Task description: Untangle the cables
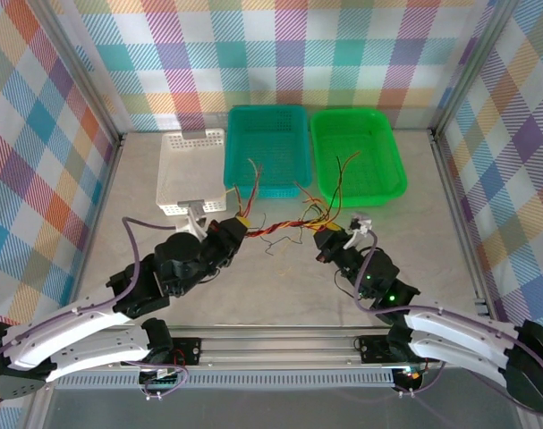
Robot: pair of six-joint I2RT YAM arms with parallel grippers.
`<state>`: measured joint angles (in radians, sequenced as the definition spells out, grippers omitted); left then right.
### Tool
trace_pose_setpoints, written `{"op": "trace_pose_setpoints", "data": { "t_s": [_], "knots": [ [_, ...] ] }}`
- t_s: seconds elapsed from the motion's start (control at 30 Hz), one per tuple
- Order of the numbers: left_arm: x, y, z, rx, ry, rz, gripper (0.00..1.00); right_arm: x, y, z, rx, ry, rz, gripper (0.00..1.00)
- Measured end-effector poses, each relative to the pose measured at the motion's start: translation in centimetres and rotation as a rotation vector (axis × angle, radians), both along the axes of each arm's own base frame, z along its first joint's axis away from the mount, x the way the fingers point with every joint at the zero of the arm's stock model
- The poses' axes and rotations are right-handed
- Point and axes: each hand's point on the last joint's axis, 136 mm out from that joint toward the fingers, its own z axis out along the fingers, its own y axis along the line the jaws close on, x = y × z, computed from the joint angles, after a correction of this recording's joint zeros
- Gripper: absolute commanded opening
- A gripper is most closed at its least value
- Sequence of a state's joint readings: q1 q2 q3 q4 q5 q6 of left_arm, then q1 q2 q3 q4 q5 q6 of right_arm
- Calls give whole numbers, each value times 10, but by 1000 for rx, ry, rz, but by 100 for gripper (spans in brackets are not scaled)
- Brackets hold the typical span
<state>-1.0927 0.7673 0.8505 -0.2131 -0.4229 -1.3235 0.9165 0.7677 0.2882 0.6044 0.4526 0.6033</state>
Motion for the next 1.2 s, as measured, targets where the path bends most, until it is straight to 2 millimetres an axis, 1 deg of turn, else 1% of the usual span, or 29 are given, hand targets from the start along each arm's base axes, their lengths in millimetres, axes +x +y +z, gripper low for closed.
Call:
{"op": "trace_pose_setpoints", "data": {
  "t_s": [0.13,0.23,0.33,0.43,0.57,0.8,1.0,1.1,1.2],
  "knots": [
    [-4,22,6,9,-24,38,0,-1,-29,-7,5,48,-85,0],
    [-6,37,3,46,-35,66,0,-1,-55,-22,5,101,-157,0],
    [-8,47,-4,96,-35,80,0,-5,-73,-34,2,143,-193,0],
    [-12,53,-17,160,-29,74,0,-11,-81,-39,4,172,-192,0],
    [-17,61,-28,226,-30,62,0,-21,-85,-40,-7,210,-160,0],
    [-22,72,-38,332,-56,48,0,-30,-87,-32,-66,292,-118,0],
    [-19,78,-48,460,-110,46,0,-26,-85,-27,-151,379,-113,0],
    [-18,78,-60,526,-128,34,0,-23,-82,-28,-200,397,-103,0],
    [-15,75,-79,578,-139,25,0,-18,-79,-36,-254,412,-89,0]
  ]
}}
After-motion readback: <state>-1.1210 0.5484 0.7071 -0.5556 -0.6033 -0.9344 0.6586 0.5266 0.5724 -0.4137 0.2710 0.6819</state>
